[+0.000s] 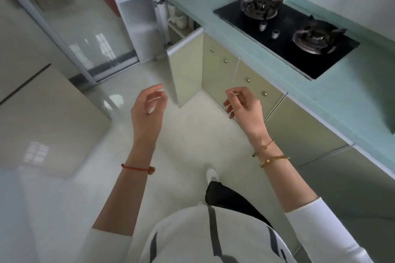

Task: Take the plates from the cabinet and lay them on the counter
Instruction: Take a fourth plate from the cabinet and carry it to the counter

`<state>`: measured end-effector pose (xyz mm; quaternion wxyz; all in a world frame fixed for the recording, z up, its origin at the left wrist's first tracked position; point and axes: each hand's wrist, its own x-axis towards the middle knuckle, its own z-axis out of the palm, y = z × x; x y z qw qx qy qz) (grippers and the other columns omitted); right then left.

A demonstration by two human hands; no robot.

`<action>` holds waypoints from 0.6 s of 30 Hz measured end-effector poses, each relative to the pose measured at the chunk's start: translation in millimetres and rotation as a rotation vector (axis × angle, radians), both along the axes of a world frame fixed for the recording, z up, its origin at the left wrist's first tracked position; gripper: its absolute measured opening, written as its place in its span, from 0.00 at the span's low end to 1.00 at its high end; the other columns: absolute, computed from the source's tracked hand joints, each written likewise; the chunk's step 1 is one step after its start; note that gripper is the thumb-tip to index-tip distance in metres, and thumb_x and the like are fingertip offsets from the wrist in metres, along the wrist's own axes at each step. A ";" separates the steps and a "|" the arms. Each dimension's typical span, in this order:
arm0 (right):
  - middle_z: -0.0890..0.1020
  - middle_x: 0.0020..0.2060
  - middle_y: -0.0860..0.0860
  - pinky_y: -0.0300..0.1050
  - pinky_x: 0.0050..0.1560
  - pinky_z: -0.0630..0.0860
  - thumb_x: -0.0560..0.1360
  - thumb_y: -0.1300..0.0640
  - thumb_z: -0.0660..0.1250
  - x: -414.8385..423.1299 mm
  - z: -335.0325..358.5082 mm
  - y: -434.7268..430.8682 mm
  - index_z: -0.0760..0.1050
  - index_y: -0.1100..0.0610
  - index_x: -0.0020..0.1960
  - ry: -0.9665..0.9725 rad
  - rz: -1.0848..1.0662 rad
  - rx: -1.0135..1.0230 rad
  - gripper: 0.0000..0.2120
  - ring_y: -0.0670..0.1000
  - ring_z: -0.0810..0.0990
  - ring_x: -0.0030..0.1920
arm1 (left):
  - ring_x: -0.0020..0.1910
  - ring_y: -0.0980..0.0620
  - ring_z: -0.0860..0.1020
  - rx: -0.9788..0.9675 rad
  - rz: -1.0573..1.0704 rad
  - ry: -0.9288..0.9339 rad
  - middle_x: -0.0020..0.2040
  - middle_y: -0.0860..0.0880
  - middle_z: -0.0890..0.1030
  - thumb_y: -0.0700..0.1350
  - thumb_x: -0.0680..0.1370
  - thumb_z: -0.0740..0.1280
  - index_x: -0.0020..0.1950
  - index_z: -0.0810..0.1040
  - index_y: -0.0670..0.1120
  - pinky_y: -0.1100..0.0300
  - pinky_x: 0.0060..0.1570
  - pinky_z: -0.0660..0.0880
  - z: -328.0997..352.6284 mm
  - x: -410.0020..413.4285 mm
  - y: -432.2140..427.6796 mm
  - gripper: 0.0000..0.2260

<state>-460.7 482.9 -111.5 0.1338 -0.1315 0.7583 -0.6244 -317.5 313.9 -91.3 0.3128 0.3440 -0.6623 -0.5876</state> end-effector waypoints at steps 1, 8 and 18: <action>0.82 0.35 0.51 0.42 0.33 0.74 0.79 0.55 0.64 -1.5 -0.5 -9.5 0.76 0.57 0.51 -0.002 0.022 0.002 0.06 0.47 0.78 0.31 | 0.54 0.51 0.82 0.003 0.022 -0.001 0.54 0.45 0.83 0.40 0.78 0.69 0.61 0.81 0.46 0.43 0.63 0.77 -1.2 2.5 -6.2 0.11; 0.82 0.35 0.50 0.42 0.31 0.75 0.79 0.56 0.64 -26.0 -4.7 -78.2 0.77 0.54 0.49 0.011 0.151 -0.008 0.03 0.47 0.78 0.31 | 0.50 0.54 0.81 0.014 0.142 0.012 0.50 0.50 0.82 0.41 0.79 0.68 0.60 0.81 0.48 0.46 0.61 0.79 -5.9 0.4 -53.4 0.11; 0.83 0.35 0.50 0.39 0.30 0.75 0.78 0.54 0.65 -87.5 -0.9 -189.3 0.77 0.59 0.53 -0.014 0.327 -0.054 0.09 0.46 0.79 0.32 | 0.50 0.53 0.81 -0.007 0.295 0.020 0.51 0.49 0.82 0.39 0.79 0.68 0.62 0.80 0.46 0.46 0.61 0.79 3.9 -41.6 -131.3 0.12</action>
